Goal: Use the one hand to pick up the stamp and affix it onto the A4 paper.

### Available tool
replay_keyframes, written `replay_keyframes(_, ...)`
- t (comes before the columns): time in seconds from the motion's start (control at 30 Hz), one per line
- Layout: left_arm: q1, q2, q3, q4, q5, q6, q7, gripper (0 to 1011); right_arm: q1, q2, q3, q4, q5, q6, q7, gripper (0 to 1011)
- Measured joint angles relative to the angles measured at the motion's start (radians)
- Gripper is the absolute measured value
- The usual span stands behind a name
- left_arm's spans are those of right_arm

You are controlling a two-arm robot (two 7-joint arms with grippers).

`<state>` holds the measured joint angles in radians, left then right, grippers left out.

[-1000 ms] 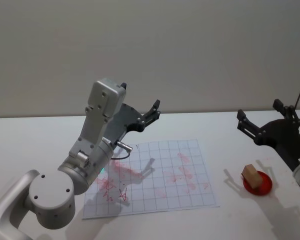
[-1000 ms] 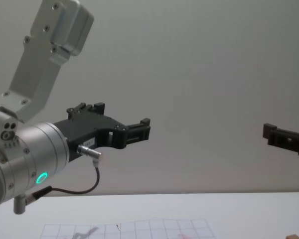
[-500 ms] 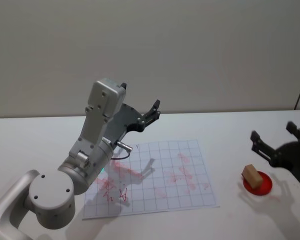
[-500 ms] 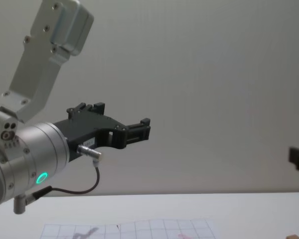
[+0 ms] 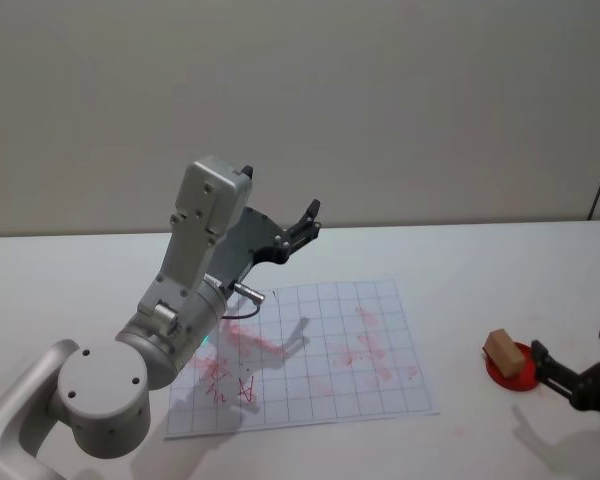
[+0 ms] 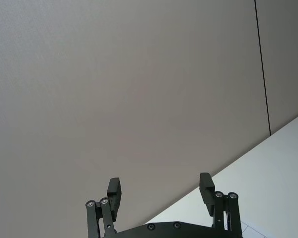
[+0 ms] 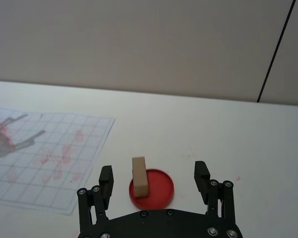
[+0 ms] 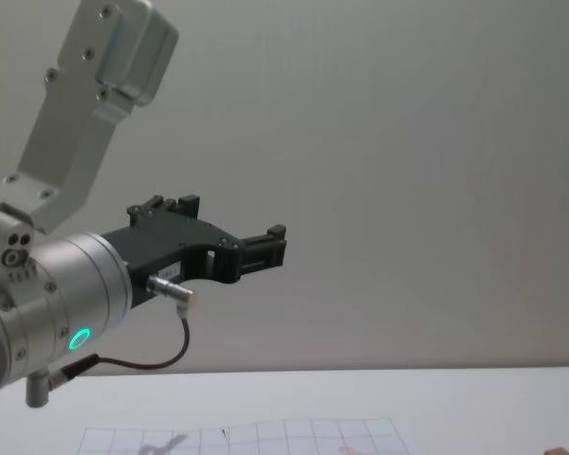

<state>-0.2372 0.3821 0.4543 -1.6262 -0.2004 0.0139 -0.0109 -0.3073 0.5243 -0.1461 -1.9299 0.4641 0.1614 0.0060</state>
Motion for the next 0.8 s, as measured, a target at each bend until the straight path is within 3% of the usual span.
replay_keyframes(0.4,0.0,0.0,0.0,0.0,0.0,0.0,0.0,1001,0.03,-0.006,-0.014,0.04,-0.041,0.112,0.031,1001)
replay_keyframes(0.8,0.0,0.0,0.0,0.0,0.0,0.0,0.0,1001,0.149,-0.063,-0.051,0.145,-0.129,0.184,0.127,1001)
